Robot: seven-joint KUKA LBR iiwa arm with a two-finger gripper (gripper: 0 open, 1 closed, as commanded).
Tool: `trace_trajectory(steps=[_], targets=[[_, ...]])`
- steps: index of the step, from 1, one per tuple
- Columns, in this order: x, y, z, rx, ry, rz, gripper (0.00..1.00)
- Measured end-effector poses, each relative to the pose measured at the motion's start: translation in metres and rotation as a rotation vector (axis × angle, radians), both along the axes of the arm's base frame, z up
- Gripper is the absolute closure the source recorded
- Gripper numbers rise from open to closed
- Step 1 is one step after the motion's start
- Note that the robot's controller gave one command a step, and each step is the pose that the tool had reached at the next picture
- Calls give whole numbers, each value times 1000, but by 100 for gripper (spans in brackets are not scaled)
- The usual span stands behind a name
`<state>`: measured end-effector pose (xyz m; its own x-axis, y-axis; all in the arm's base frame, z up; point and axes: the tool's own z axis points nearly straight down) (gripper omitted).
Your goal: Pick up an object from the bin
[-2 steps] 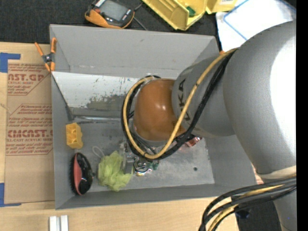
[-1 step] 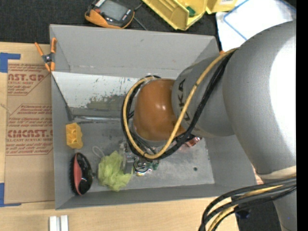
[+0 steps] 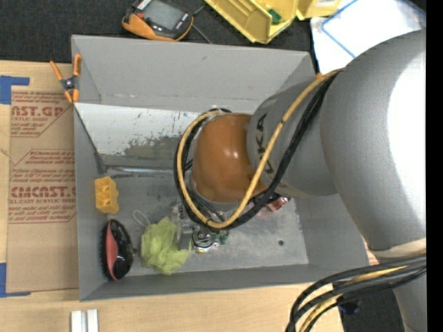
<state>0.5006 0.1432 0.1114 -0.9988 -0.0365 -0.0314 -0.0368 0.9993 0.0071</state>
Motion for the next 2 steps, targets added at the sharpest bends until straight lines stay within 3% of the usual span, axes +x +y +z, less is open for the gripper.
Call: trace_trajectory(steps=[1, 2], targets=[[-1, 2, -2, 0, -3, 8, 100], [32, 8, 0, 5, -6, -113, 100]])
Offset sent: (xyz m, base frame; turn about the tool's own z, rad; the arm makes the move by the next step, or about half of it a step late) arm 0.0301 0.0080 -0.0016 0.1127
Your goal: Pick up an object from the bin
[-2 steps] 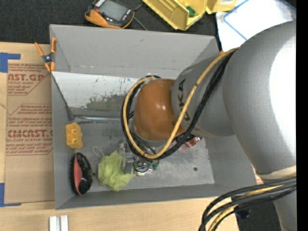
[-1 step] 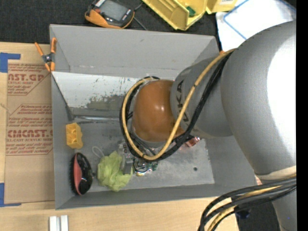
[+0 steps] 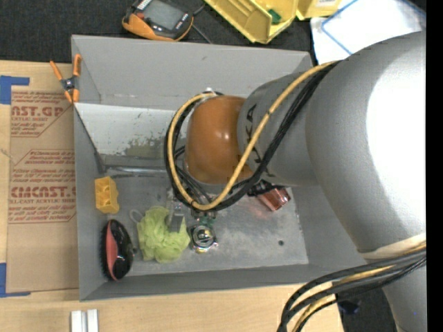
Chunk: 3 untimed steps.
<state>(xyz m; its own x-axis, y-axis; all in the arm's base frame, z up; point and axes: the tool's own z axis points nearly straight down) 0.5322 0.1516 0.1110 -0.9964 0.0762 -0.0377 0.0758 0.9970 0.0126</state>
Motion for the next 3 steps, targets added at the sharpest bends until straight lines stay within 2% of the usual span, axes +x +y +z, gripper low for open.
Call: trace_trajectory(steps=[1, 2, 3], targets=[[0, 0, 0, 0, 0, 0, 100], [17, 22, -34, 14, -13, -187, 100], [-2, 19, -34, 6, -25, 80, 100]])
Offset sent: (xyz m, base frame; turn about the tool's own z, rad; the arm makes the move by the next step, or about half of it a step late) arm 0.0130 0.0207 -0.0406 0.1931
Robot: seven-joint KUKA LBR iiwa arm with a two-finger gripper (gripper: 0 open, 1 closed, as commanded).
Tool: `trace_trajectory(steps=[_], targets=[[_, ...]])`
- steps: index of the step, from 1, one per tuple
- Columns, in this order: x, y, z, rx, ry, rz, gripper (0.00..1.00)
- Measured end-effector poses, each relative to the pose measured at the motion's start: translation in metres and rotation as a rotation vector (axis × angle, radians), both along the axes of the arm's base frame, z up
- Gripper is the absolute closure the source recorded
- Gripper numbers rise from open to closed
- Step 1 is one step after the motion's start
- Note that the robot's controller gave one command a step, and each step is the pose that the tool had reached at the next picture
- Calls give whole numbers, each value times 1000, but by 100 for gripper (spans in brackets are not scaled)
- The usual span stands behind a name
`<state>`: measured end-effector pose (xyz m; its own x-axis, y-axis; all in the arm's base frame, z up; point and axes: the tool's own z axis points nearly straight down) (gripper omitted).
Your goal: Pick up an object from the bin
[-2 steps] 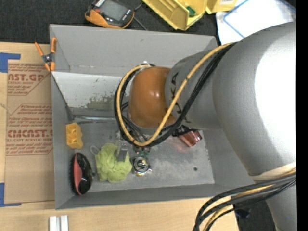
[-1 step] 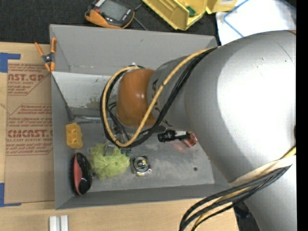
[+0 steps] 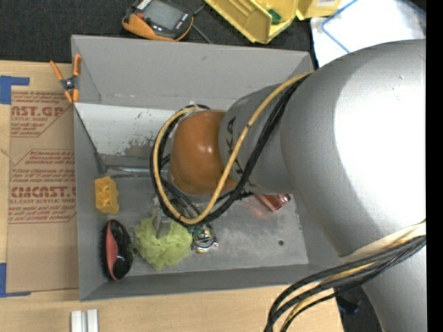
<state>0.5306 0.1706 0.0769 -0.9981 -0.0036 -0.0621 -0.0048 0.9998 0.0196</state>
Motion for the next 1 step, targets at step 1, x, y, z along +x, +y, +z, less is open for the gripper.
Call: trace_trajectory(steps=[1], targets=[[0, 0, 0, 0, 0, 0, 100]])
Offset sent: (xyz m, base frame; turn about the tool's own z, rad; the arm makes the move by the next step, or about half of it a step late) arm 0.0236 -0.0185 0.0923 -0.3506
